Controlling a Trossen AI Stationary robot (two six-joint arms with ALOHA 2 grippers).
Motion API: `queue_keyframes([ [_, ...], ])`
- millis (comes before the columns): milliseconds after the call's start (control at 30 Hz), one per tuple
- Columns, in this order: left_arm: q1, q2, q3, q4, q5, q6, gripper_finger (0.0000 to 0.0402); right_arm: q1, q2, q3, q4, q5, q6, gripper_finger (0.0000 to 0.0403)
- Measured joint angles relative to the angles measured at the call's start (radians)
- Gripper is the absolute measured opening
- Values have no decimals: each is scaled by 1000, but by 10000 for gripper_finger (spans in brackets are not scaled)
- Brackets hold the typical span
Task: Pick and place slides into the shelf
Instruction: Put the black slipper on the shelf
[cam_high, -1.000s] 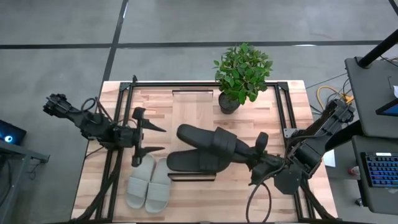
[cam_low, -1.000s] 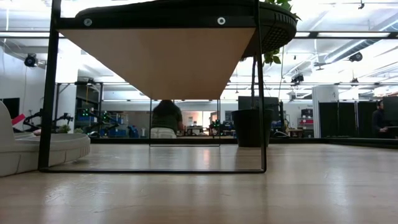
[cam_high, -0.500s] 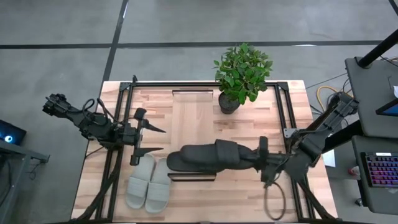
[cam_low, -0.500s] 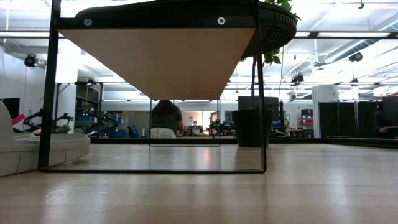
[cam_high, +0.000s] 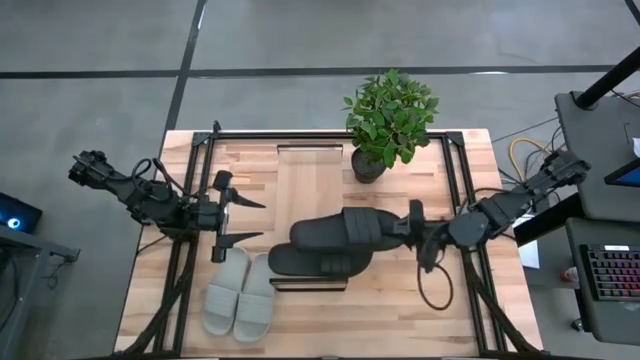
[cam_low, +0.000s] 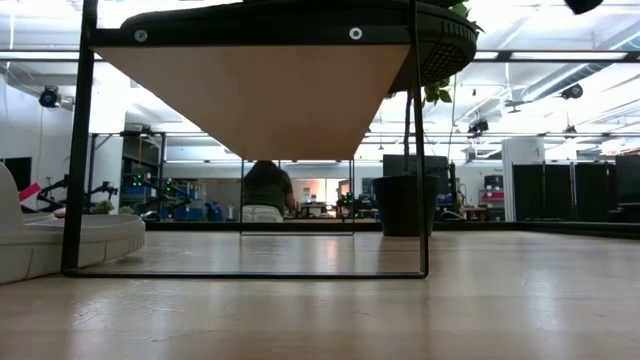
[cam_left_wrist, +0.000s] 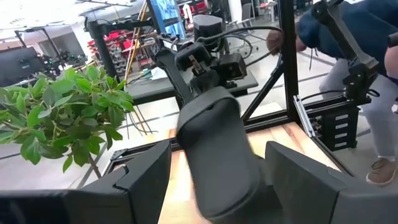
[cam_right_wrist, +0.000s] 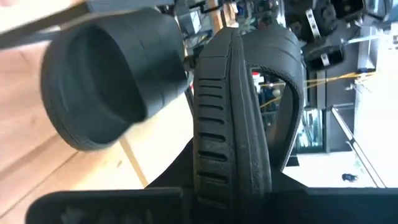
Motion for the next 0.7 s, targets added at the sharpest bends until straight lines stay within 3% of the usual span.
queue_keyframes([
  [533, -1, 6, 0, -32, -10, 3, 244, -188, 4, 3, 35, -18, -114, 35],
  [700, -1, -11, 0, -48, -10, 3, 244, -230, 27, 1, 35, -70, -113, 35],
])
